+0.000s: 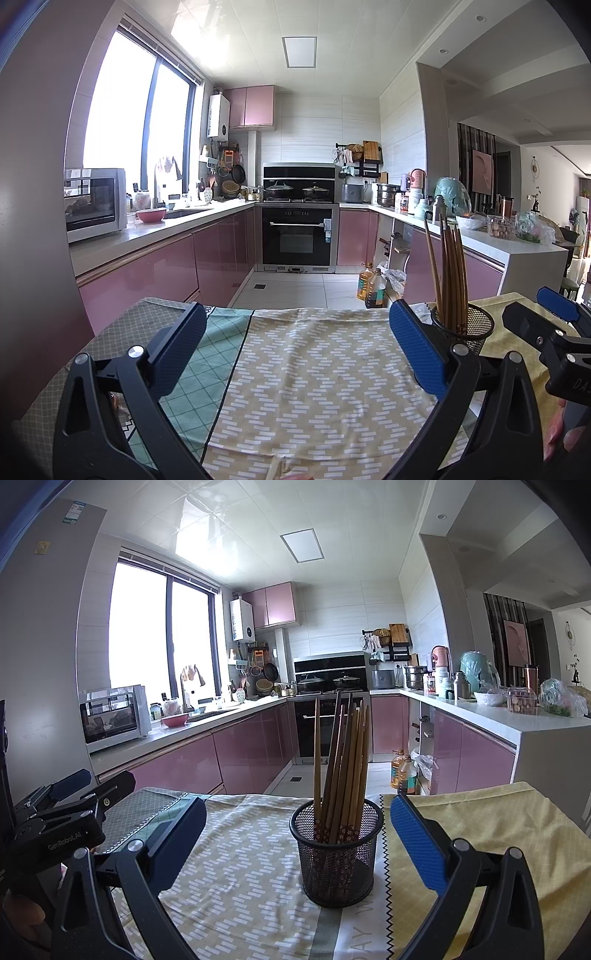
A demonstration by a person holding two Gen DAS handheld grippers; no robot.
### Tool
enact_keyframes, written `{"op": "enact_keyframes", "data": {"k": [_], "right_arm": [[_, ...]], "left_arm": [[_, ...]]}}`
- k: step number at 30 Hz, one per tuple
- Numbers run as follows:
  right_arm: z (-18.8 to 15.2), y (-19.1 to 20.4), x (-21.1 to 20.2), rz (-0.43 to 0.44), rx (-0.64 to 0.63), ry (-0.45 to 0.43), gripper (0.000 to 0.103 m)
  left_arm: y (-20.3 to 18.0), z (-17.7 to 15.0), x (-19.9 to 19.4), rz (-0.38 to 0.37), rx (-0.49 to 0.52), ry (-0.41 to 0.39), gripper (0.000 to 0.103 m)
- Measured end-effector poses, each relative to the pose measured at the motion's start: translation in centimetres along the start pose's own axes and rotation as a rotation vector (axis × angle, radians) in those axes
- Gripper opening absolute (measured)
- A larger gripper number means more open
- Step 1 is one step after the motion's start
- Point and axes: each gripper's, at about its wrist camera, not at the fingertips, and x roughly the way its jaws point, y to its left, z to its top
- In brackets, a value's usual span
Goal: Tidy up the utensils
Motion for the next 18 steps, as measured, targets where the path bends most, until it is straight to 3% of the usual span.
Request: {"op": "enact_keyframes", "data": {"k": [18], "right_arm": [[0.03, 0.09, -0.01, 0.0, -0.001, -0.001, 0.096]], "left_arm": [[-0.07, 0.01, -0.05, -0.002, 0.003, -0.002, 0.098]]}}
